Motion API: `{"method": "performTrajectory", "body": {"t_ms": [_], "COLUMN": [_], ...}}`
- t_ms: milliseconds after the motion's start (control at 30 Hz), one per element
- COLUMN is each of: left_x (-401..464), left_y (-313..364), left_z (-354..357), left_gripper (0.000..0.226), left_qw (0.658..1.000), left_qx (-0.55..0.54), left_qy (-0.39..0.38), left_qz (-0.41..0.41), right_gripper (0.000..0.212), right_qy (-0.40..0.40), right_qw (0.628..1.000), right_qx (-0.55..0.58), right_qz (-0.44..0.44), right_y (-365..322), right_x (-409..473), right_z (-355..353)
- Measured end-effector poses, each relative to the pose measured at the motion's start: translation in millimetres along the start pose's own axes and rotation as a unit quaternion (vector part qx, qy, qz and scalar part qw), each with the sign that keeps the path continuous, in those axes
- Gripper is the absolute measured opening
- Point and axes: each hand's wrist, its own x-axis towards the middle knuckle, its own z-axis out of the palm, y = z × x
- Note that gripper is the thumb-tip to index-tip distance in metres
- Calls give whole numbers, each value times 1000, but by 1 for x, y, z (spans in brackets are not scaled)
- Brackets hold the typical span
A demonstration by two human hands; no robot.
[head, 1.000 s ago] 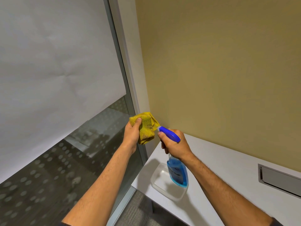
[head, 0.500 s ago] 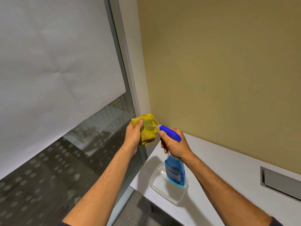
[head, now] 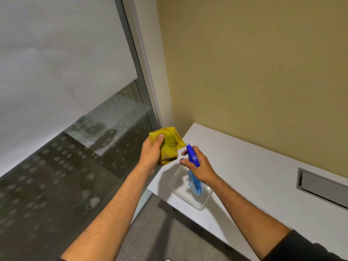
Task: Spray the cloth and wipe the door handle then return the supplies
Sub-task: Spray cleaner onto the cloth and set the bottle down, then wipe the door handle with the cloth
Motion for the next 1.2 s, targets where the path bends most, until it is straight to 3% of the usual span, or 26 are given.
{"method": "performTrajectory", "body": {"t_ms": [100, 233, 400, 700, 767, 867, 1033, 1133, 1200], "left_x": [-3, -2, -5, -25, -32, -46, -86, -124, -155], "left_y": [-20, -45, -74, -92, -86, -75, -52, -39, -32], "left_z": [-2, -6, -13, -32, -38, -52, -92, -132, -165], "left_gripper": [15, 26, 16, 19, 17, 18, 18, 19, 17], "left_qw": [1000, 999, 996, 993, 994, 996, 999, 1000, 999], "left_qx": [0, 11, -5, -29, -29, -34, -16, 6, 27], "left_qy": [10, 28, 58, 84, 80, 72, 31, -7, -14], "left_qz": [-17, -31, -65, -73, -65, -50, -29, -5, 18], "right_gripper": [43, 48, 57, 82, 98, 109, 79, 80, 83], "right_qy": [-22, -28, -20, -38, -64, -33, 7, -83, -178], "right_qw": [999, 997, 991, 989, 987, 988, 995, 996, 984], "right_qx": [-12, -46, -78, -87, -96, -128, -100, -1, -14], "right_qz": [21, 61, 103, 111, 113, 82, -17, -31, -28], "right_y": [23, 61, 104, 114, 109, 91, 13, -47, -79], "right_x": [2, 4, 1, -2, -8, -19, -37, -51, -69], "right_z": [0, 0, 0, 0, -3, 0, 45, 95, 133]}}
